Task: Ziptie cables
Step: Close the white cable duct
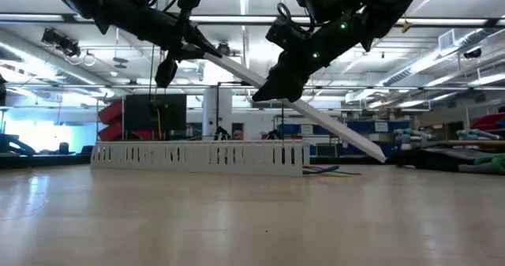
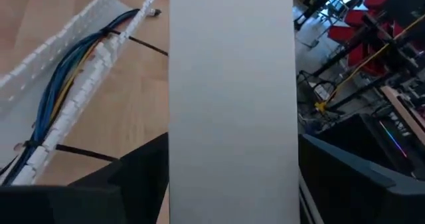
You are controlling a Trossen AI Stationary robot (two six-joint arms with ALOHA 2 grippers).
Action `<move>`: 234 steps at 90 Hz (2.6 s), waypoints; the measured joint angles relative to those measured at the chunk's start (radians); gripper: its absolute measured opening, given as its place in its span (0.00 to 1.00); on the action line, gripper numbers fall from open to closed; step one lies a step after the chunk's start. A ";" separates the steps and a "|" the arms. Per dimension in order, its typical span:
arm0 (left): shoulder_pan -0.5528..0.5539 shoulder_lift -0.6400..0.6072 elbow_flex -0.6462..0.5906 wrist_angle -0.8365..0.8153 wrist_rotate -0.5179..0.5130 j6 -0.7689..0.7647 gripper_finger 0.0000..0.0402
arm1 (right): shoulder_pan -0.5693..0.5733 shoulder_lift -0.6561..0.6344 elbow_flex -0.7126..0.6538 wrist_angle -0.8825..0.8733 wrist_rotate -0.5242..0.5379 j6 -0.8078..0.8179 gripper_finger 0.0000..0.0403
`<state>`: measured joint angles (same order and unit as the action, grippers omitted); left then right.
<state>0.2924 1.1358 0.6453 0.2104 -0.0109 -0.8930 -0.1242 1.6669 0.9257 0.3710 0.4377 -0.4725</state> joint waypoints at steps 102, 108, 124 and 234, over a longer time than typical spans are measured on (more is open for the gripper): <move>0.000 0.000 0.000 0.004 0.003 0.005 0.00 | 0.000 0.000 -0.001 -0.006 -0.003 0.002 0.61; 0.000 0.000 0.000 0.005 0.003 0.006 0.00 | 0.000 0.000 -0.001 -0.007 -0.003 0.002 0.57; 0.000 0.000 0.000 0.005 0.005 0.006 0.00 | 0.000 0.000 -0.001 -0.009 -0.003 0.002 0.54; 0.054 -0.016 0.000 -0.014 0.178 0.164 0.16 | 0.006 0.000 -0.001 -0.041 -0.004 0.038 0.54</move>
<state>0.3462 1.1196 0.6453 0.1967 0.1675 -0.7289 -0.1177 1.6669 0.9249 0.3302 0.4339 -0.4344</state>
